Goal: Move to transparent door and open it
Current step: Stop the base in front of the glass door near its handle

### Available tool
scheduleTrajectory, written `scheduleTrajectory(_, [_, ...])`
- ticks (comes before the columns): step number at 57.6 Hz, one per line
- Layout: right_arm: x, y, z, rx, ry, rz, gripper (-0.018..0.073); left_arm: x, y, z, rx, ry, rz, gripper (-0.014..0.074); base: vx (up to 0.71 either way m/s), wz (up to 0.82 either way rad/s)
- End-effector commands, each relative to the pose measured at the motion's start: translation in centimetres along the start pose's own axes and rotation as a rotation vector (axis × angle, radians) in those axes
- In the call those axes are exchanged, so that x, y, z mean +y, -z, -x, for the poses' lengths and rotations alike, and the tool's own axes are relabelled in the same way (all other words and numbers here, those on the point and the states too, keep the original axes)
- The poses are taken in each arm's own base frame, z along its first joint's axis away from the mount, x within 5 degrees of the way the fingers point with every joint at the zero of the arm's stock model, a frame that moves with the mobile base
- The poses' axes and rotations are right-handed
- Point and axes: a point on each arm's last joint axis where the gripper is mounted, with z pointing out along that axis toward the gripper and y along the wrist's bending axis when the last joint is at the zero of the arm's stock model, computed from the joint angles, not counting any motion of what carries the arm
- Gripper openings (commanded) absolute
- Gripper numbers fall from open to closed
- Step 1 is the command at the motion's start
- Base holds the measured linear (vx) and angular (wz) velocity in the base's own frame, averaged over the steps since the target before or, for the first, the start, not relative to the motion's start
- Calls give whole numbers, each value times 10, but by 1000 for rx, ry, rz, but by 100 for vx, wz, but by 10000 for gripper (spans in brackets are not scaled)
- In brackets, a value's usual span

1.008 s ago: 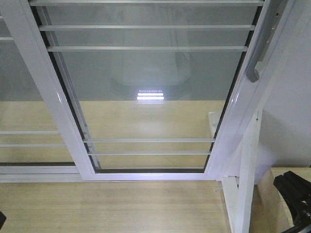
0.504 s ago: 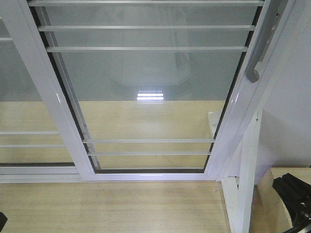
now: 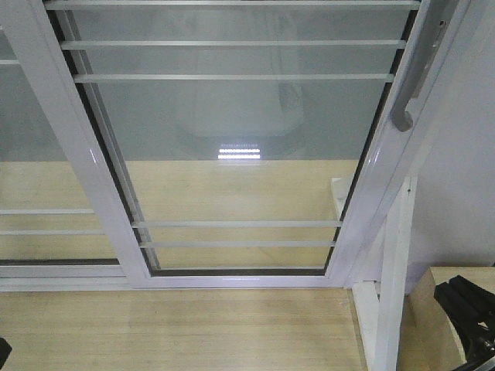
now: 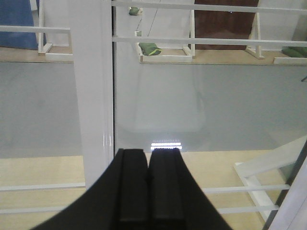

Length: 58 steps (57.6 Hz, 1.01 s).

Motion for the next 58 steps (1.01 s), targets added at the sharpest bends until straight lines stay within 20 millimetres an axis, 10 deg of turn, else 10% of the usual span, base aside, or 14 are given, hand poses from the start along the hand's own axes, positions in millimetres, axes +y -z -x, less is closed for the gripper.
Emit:
scheduleTrajectory(1, [-1,-2,4,-60,54,-15,0,1,-3,-1,-33,13,5,0,0,0])
scheduleTrajectory(40, [-6,13,52,-535,28,-71,0,2,7,41,-443,133,-8,0,0,0])
scheduleTrajectory(58, [-17,33,165,-357,-74,-7,0,-10,6,136,-359,33,-7,0,0,0])
